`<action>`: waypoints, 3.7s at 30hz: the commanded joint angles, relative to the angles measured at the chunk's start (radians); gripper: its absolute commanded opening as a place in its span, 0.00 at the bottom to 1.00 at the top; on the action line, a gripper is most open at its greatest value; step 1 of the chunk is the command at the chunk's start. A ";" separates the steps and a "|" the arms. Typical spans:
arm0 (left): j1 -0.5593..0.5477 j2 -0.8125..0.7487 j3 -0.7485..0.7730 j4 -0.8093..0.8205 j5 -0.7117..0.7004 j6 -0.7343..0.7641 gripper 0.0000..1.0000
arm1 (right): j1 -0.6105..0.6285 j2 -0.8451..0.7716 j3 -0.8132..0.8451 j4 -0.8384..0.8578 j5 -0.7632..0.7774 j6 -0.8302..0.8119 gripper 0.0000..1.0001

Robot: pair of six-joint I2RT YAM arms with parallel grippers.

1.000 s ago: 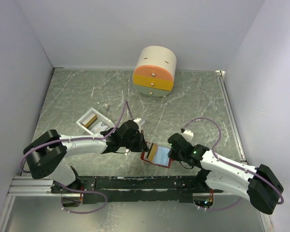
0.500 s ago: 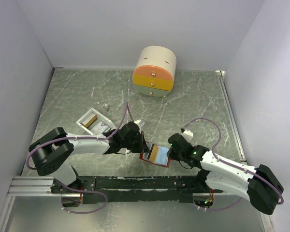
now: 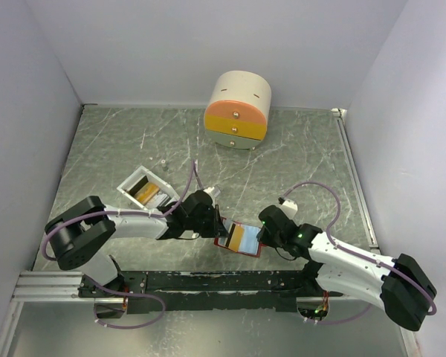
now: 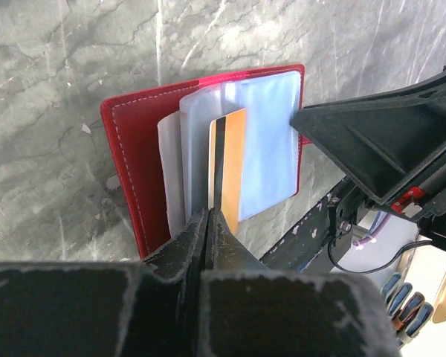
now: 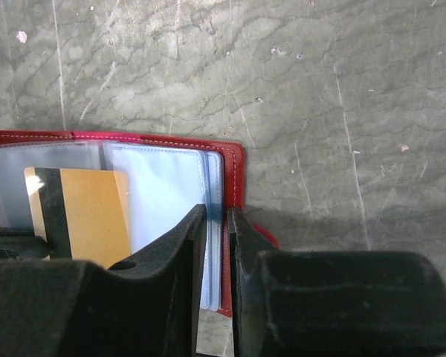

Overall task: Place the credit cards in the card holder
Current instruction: Insert the credit card into the card holder.

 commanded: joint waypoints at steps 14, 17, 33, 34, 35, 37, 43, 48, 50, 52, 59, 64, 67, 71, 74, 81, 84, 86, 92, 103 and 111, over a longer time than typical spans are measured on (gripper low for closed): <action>-0.019 0.076 0.028 -0.010 -0.035 -0.001 0.07 | -0.004 0.019 -0.022 -0.018 -0.055 0.021 0.17; -0.032 0.082 0.020 0.008 -0.041 -0.018 0.07 | -0.003 0.001 0.011 -0.058 -0.053 0.020 0.20; -0.038 0.029 -0.006 -0.036 -0.159 -0.073 0.07 | -0.004 -0.044 -0.007 -0.080 -0.087 0.033 0.26; -0.039 0.022 -0.009 -0.036 -0.165 -0.080 0.07 | -0.004 -0.045 -0.005 -0.083 -0.087 0.034 0.26; -0.038 0.016 -0.012 -0.036 -0.171 -0.085 0.07 | -0.004 -0.047 -0.005 -0.085 -0.087 0.034 0.26; -0.038 0.007 -0.012 -0.040 -0.186 -0.088 0.07 | -0.004 -0.054 -0.004 -0.088 -0.086 0.034 0.26; -0.041 0.035 -0.002 -0.021 -0.176 -0.086 0.07 | -0.003 -0.074 -0.025 -0.073 -0.098 0.043 0.25; -0.053 0.050 0.008 -0.022 -0.177 -0.091 0.07 | -0.003 -0.058 -0.035 -0.043 -0.118 0.059 0.25; -0.060 0.054 0.020 -0.032 -0.188 -0.091 0.07 | -0.002 -0.051 -0.038 -0.028 -0.129 0.064 0.25; -0.068 0.059 0.030 -0.037 -0.197 -0.098 0.07 | -0.003 -0.046 -0.045 -0.012 -0.140 0.073 0.25; -0.090 0.066 0.022 -0.019 -0.222 -0.134 0.07 | -0.002 -0.051 -0.066 0.017 -0.156 0.105 0.24; -0.103 0.075 0.020 0.005 -0.214 -0.142 0.07 | -0.003 -0.063 -0.078 0.018 -0.157 0.113 0.24; -0.107 0.081 0.026 0.020 -0.203 -0.135 0.07 | -0.002 -0.068 -0.079 0.023 -0.158 0.114 0.24; -0.114 0.085 0.036 0.027 -0.191 -0.127 0.07 | -0.001 -0.071 -0.082 0.043 -0.160 0.112 0.24; -0.120 0.089 0.039 0.024 -0.191 -0.130 0.07 | -0.002 -0.068 -0.085 0.063 -0.167 0.105 0.23; -0.131 0.098 0.055 0.013 -0.179 -0.136 0.07 | -0.003 -0.054 -0.085 0.097 -0.169 0.092 0.22; -0.135 0.089 0.071 -0.041 -0.201 -0.127 0.15 | -0.002 -0.053 -0.077 0.086 -0.158 0.088 0.22; -0.135 0.063 0.068 -0.072 -0.229 -0.129 0.24 | -0.003 -0.061 -0.075 0.075 -0.150 0.084 0.22; -0.135 -0.010 0.048 -0.103 -0.277 -0.135 0.43 | -0.003 -0.080 -0.085 0.071 -0.150 0.083 0.22; -0.135 -0.031 0.033 -0.022 -0.270 -0.109 0.51 | -0.003 -0.056 -0.066 0.082 -0.146 0.064 0.21; -0.135 0.037 0.059 -0.016 -0.246 -0.095 0.48 | -0.003 -0.043 -0.064 0.096 -0.152 0.058 0.21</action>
